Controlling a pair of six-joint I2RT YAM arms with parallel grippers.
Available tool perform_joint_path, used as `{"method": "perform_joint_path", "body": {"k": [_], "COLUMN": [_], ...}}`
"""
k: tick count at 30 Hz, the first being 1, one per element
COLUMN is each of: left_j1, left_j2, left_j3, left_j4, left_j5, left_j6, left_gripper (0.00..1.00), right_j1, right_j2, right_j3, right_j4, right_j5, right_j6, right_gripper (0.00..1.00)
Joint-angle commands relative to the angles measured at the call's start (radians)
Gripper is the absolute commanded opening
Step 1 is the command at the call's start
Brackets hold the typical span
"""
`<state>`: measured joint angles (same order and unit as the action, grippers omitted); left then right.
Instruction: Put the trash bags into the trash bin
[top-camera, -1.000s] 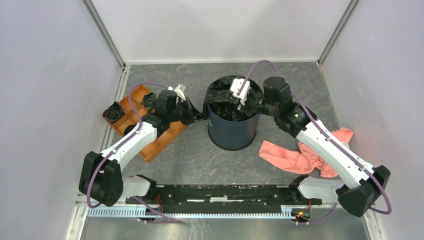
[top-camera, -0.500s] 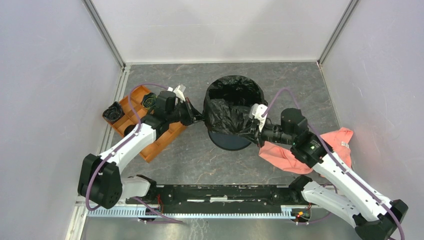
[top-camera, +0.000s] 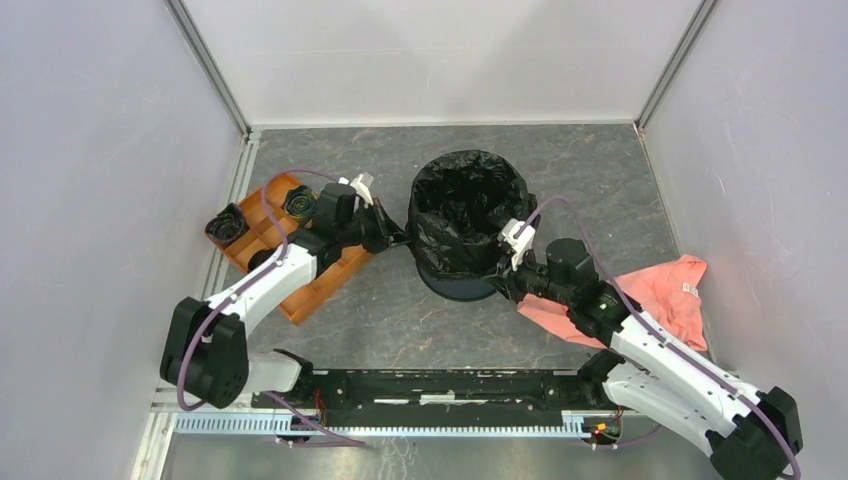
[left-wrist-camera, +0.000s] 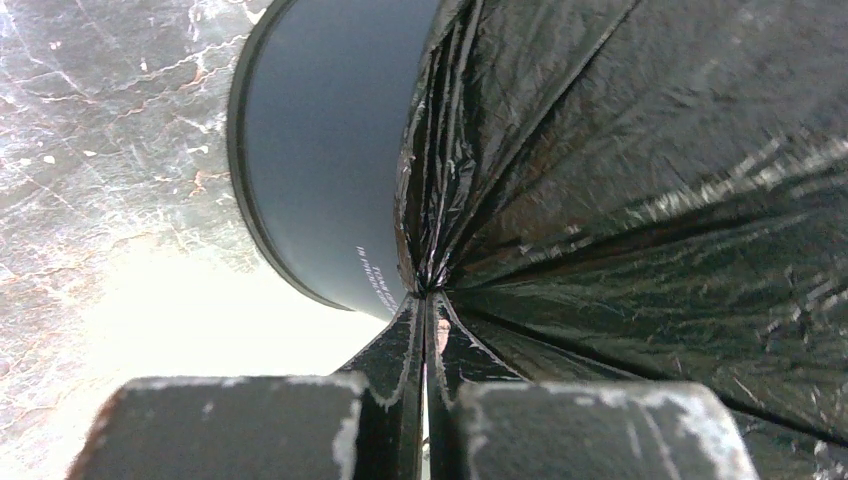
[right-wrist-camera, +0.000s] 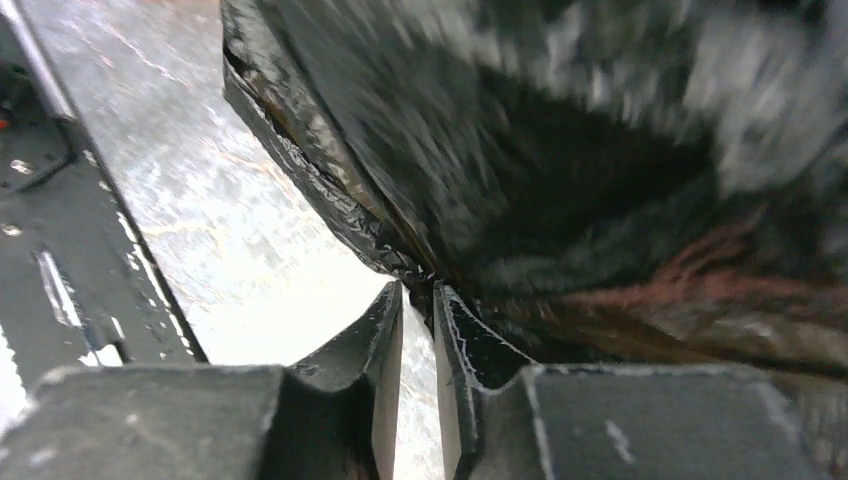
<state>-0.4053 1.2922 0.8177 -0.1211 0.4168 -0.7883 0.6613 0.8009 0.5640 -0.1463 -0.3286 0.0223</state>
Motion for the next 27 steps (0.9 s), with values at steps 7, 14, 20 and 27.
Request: {"method": "perform_joint_path", "body": {"k": [7, 14, 20, 27], "left_j1": [0.004, 0.004, 0.003, 0.003], "left_j2": [0.078, 0.056, 0.024, 0.002], "left_j3": [0.049, 0.044, 0.041, 0.032], "left_j4": [0.026, 0.017, 0.002, 0.007], "left_j5": [-0.028, -0.020, -0.022, -0.015], "left_j6": [-0.007, -0.010, -0.006, -0.021], "left_gripper": [0.02, 0.02, 0.05, 0.05], "right_j1": [0.004, 0.003, 0.004, -0.011], "right_j2": [-0.176, -0.316, -0.257, -0.009], "right_j3": [-0.032, 0.055, 0.213, 0.328], "right_j4": [-0.125, -0.305, -0.240, -0.173], "right_j5": [0.418, 0.771, 0.723, 0.809], "right_j6": [0.036, 0.127, 0.090, 0.078], "right_gripper": [0.74, 0.97, 0.98, 0.90]}}
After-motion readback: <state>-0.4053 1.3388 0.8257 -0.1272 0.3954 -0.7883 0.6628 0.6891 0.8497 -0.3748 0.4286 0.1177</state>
